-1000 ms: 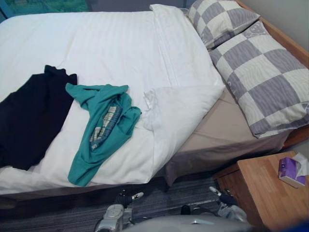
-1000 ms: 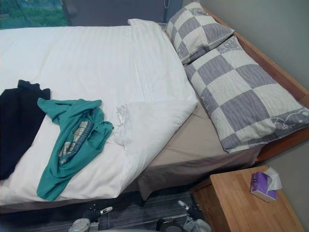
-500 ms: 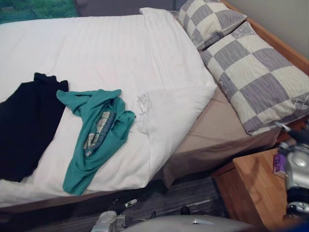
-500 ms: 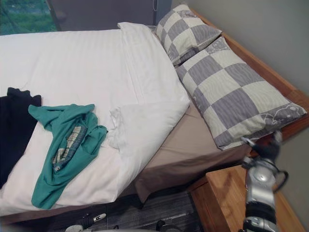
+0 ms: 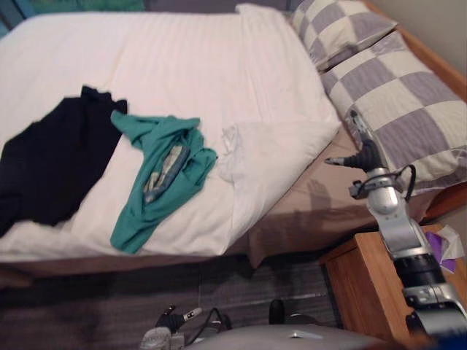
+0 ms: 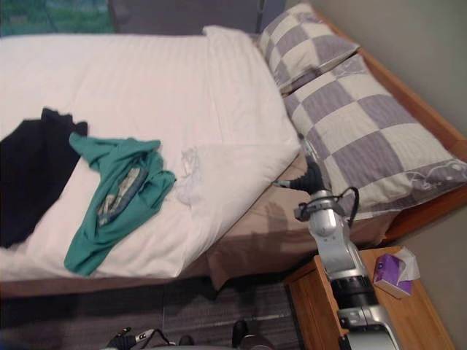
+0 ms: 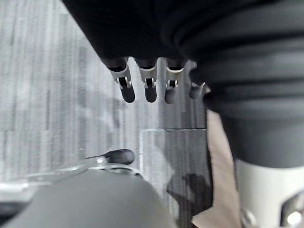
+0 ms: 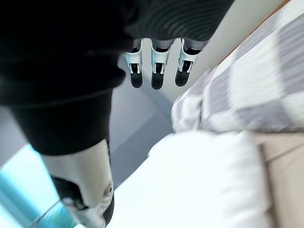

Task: Tidy the bed and pick cloth on bed and put in laundry

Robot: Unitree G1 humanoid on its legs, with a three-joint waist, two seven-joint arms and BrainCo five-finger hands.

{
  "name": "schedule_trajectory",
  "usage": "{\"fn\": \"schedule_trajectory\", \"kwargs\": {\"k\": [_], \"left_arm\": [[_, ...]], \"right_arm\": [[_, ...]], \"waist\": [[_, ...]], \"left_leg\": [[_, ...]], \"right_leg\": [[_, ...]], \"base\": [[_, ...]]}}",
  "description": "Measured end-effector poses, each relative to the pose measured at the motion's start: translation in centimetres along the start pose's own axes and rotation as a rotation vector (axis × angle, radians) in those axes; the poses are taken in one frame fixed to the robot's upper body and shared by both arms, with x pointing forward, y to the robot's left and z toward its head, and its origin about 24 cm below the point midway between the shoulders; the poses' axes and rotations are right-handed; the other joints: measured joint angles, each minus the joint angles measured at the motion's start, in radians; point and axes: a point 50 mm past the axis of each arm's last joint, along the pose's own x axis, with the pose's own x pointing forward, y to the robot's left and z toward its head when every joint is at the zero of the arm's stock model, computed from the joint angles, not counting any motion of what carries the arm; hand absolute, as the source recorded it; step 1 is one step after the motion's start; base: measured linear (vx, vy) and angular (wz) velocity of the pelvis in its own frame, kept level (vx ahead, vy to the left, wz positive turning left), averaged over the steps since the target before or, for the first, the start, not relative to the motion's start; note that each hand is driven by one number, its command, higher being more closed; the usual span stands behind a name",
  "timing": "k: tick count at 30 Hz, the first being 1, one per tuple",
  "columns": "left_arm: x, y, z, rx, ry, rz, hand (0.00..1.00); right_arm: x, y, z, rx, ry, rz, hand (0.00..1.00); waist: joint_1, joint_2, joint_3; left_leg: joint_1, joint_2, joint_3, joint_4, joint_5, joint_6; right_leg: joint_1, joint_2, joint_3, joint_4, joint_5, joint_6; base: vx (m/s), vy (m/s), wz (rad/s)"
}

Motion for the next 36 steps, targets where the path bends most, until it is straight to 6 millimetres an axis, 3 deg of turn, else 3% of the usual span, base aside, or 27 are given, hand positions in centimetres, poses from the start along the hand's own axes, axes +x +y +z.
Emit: {"fn": "schedule_trajectory", "kwargs": {"k": [2,5,9,16,19,22,27,28,36], "left_arm": [[0.2,-0.1,1.6,-0.059,-0.051,-0.01,0.0],[0.2,-0.1,3.0,-0.141,-0.097,-0.012,0.0],[0.2,0.9,6.3,-0.182,-0.202,0.034,0.0],[0.1,1.4,8.8,-0.188,-0.278,0.053,0.0],[0.1,1.2,9.6,-0.182,-0.291,0.067,0.0],[0.1,0.1,11.3,-0.192,-0.329,0.052,0.0],[-0.1,-1.7,13.4,-0.212,-0.371,0.001,0.0],[-0.1,-2.0,13.5,-0.194,-0.373,-0.006,0.0],[-0.4,-3.6,15.2,-0.245,-0.4,-0.036,0.0]], "right_arm": [[2.0,-0.4,1.6,-0.077,-0.054,-0.041,0.0],[3.2,-0.2,2.1,-0.156,-0.066,-0.057,0.0],[5.3,-0.1,3.8,-0.18,-0.086,-0.111,0.0],[8.4,-1.0,7.6,-0.179,-0.143,-0.178,0.0],[9.4,-1.1,7.6,-0.192,-0.096,-0.166,0.0],[10.6,-1.6,6.9,-0.209,0.001,-0.156,0.0],[11.0,-3.8,3.5,-0.261,0.184,-0.152,0.0],[11.1,-4.6,3.5,-0.267,0.187,-0.171,1.0],[12.2,-7.6,4.5,-0.167,0.196,-0.221,1.0]], "waist": [[0.031,-0.009,0.06],[0.06,-0.008,0.116],[0.097,-0.041,0.19],[0.126,-0.049,0.217],[0.146,-0.044,0.221],[0.153,-0.016,0.246],[0.156,0.034,0.279],[0.15,0.037,0.281],[0.141,0.038,0.28]], "left_leg": [[-0.083,0.012,-0.013,0.104,-0.034,0.005],[-0.152,0.038,-0.042,0.233,-0.081,0.009],[-0.244,0.068,-0.086,0.366,-0.134,0.005],[-0.347,0.069,-0.104,0.439,-0.149,0.005],[-0.388,0.069,-0.105,0.459,-0.149,0.005],[-0.439,0.066,-0.11,0.479,-0.149,0.006],[-0.51,0.044,-0.098,0.465,-0.119,0.037],[-0.519,0.036,-0.09,0.449,-0.105,0.038],[-0.57,0.027,-0.056,0.407,-0.067,0.048]], "right_leg": [[-0.042,-0.001,-0.004,0.032,-0.002,-0.001],[-0.048,0.009,-0.024,0.059,-0.005,-0.004],[-0.069,0.032,-0.024,0.065,-0.006,-0.005],[-0.124,0.033,-0.022,0.064,0.008,-0.009],[-0.155,0.031,-0.022,0.064,0.013,-0.009],[-0.199,0.027,-0.023,0.078,0.013,-0.009],[-0.295,0.003,-0.023,0.114,0.013,-0.007],[-0.315,-0.006,-0.023,0.119,0.017,0.0],[-0.404,-0.023,-0.017,0.132,0.03,0.005]], "base": [[-0.1,-0.034,0.16],[-0.03,0.001,0.35],[0.01,0.056,0.28],[0.01,0.058,0.16],[-0.01,0.038,0.06],[-0.05,0.021,0.07],[-0.06,0.026,-0.01],[-0.06,0.011,-0.09],[-0.06,-0.023,-0.07]]}}
